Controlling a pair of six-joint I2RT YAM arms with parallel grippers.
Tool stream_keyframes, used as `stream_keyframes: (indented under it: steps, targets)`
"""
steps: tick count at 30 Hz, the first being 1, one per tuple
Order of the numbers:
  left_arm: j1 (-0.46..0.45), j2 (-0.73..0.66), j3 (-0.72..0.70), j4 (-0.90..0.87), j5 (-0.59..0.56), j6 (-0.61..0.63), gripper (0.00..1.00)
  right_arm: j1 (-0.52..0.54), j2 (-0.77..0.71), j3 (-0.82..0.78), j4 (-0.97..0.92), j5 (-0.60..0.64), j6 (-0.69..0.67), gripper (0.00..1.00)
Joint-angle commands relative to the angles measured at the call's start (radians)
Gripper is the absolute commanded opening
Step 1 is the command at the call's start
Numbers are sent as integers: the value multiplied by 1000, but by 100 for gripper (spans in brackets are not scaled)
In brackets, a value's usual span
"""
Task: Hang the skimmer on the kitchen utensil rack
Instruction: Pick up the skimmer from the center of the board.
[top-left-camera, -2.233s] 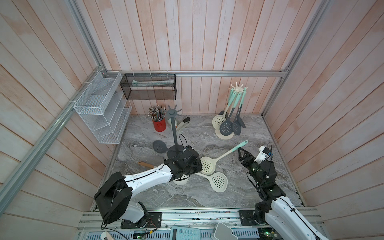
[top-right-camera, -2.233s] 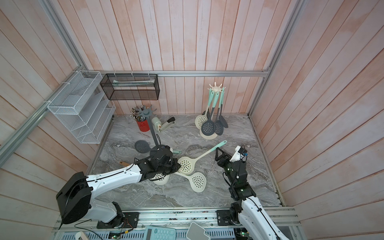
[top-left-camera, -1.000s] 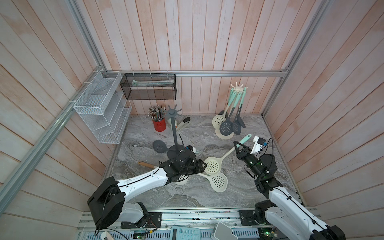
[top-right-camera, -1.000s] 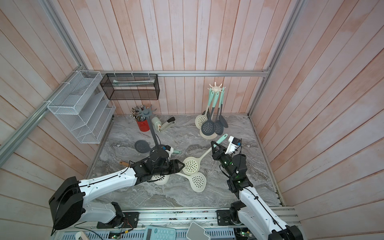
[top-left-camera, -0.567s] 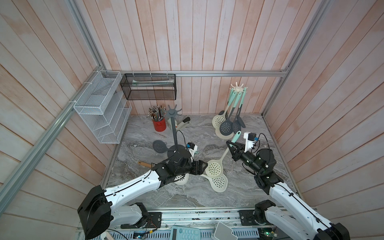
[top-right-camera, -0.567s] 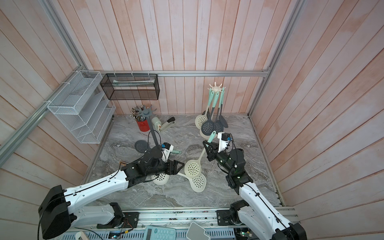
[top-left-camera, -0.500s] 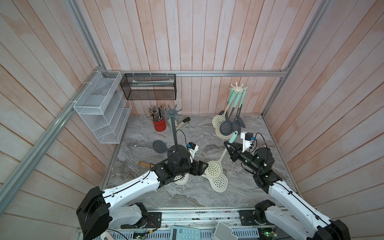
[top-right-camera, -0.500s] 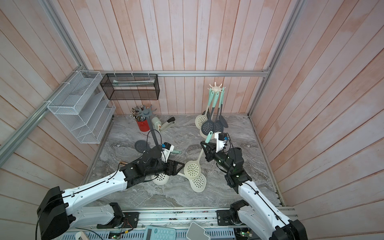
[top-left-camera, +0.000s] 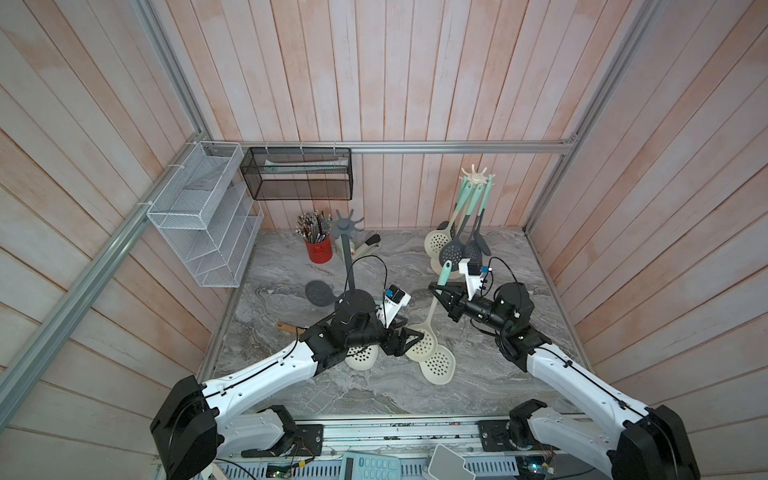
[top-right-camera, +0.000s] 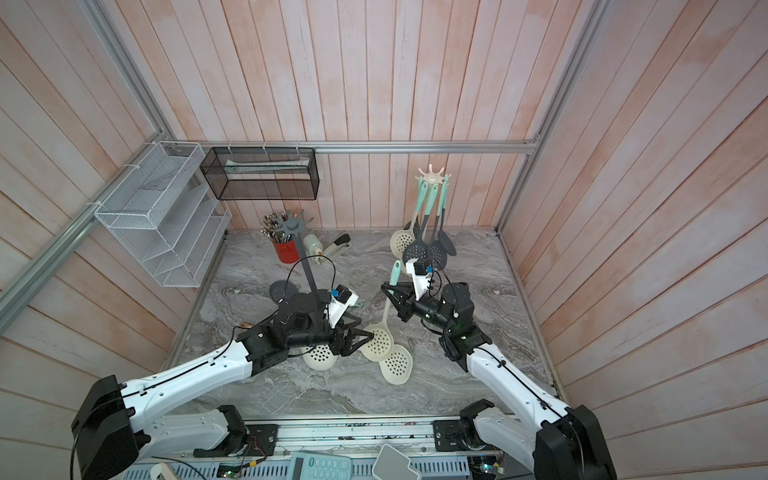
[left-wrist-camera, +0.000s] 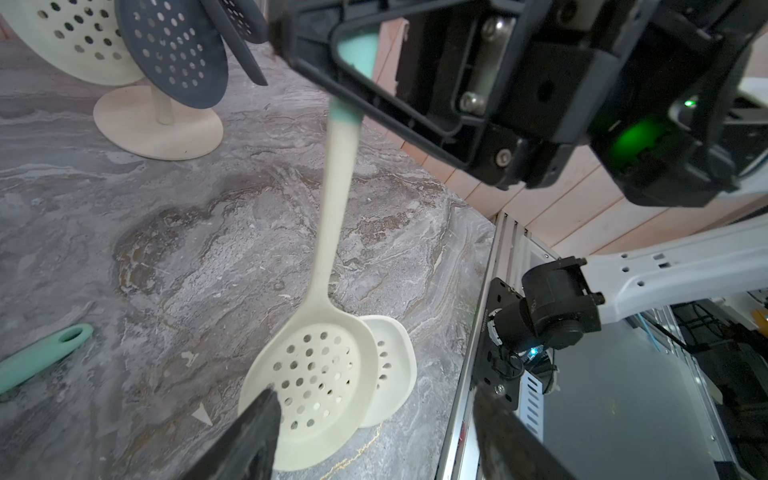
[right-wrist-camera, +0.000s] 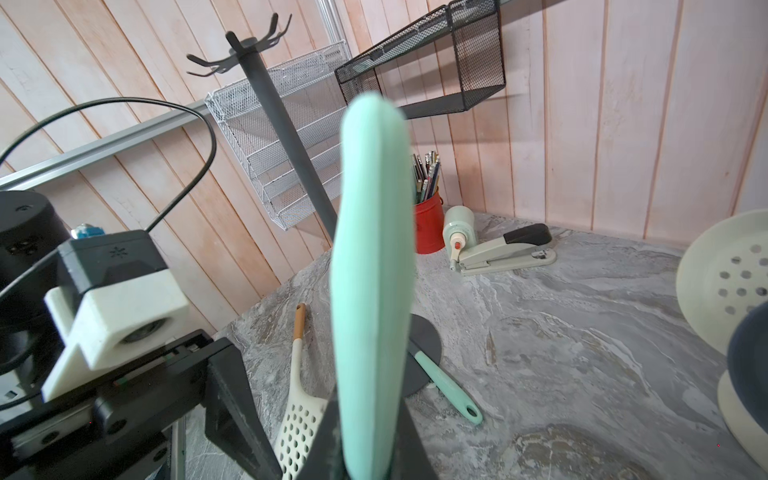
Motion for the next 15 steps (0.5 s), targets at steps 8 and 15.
stream_keyframes:
  steps: [8,15]
  targets:
    - [88,51,58,97,91,131,69,16,92,77,114,-164,12,0]
    - [99,75,73,107,109,216,66,72,152,148,78,-172,9,0]
